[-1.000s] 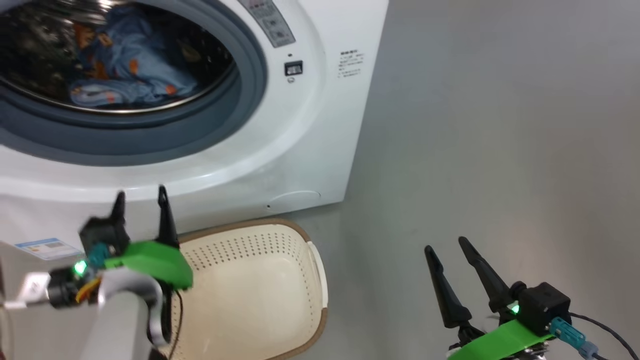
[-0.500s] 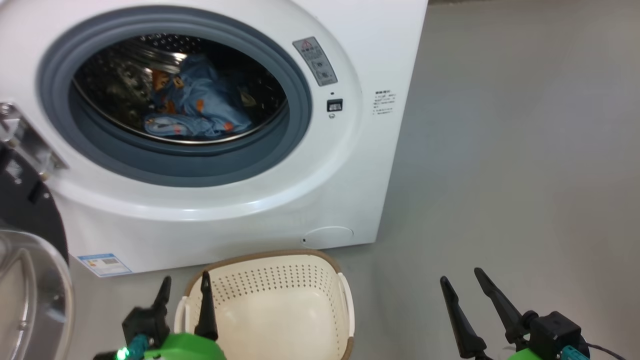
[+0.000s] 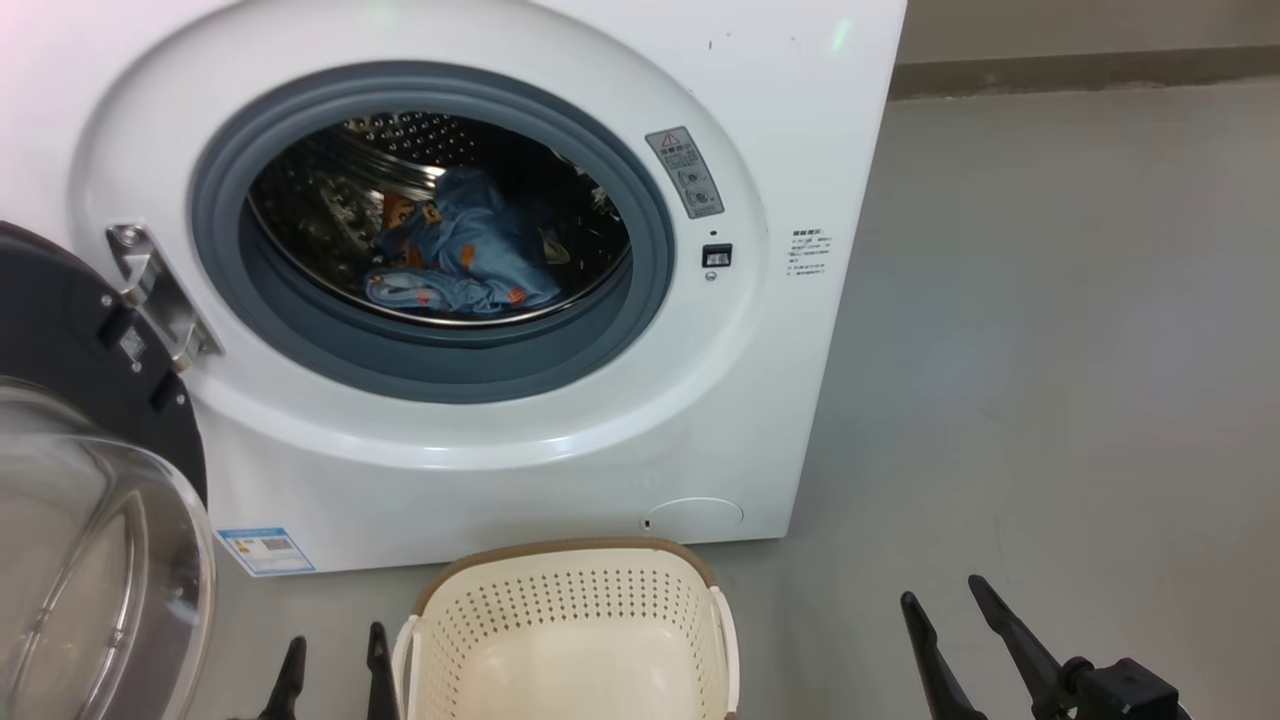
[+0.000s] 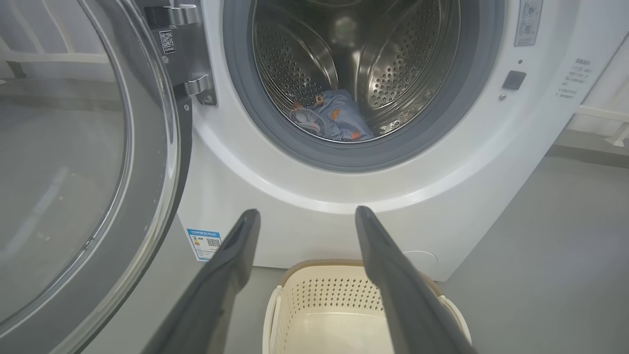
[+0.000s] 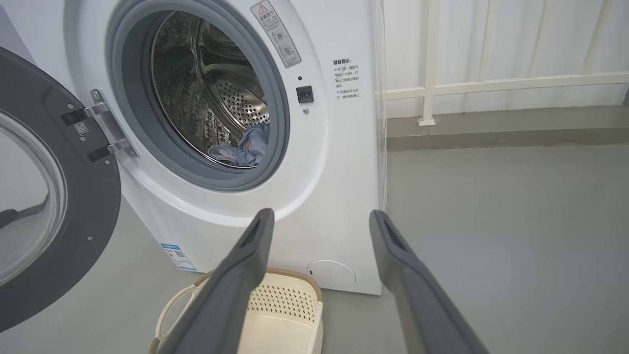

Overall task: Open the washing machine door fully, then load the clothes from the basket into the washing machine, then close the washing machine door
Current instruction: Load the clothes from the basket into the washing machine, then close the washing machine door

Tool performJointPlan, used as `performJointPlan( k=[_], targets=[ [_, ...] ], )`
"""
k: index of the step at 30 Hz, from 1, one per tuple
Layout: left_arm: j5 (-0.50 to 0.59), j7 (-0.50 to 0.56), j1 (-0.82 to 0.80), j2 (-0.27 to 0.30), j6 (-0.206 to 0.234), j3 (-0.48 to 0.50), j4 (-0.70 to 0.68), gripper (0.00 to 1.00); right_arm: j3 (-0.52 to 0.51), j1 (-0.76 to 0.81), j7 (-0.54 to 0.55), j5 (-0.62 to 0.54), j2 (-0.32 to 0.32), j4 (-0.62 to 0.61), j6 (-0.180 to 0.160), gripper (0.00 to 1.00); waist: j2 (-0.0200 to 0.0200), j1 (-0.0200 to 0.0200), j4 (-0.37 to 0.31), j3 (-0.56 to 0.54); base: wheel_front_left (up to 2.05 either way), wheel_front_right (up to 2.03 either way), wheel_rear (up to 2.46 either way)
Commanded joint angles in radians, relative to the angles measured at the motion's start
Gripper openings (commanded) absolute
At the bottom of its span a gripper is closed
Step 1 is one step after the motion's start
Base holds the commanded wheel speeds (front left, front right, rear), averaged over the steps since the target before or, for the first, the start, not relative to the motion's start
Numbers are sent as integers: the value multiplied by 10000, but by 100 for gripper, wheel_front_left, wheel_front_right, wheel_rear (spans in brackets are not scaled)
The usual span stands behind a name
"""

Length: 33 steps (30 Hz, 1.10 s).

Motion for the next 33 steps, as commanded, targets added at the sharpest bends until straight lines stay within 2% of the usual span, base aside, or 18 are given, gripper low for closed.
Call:
performJointPlan(
  k=[1, 8, 20, 26, 33],
  targets=[
    [126, -63, 24, 94, -116, 405, -457, 100, 159, -94, -48, 22, -99, -275, 17, 100, 0, 0, 71, -92, 0, 0, 0],
    [237, -63, 384, 93, -508, 588, -903, 100, 109, -52, -48, 7, -116, -329, 17, 100, 0, 0, 140, -98, 0, 0, 0],
    [261, -63, 517, 93, -657, 691, -940, 100, 128, -8, -48, -15, -91, -350, 17, 100, 0, 0, 103, -63, -11, 11, 0],
    [266, -63, 506, 93, -661, 665, -958, 100, 193, -57, -48, -11, -46, -352, 17, 100, 0, 0, 49, -9, -100, 100, 0],
    [288, -63, 461, 93, -693, 692, -991, 100, 208, -73, -48, -15, 9, -317, 17, 100, 0, 0, 24, 56, -184, 184, 0]
  ],
)
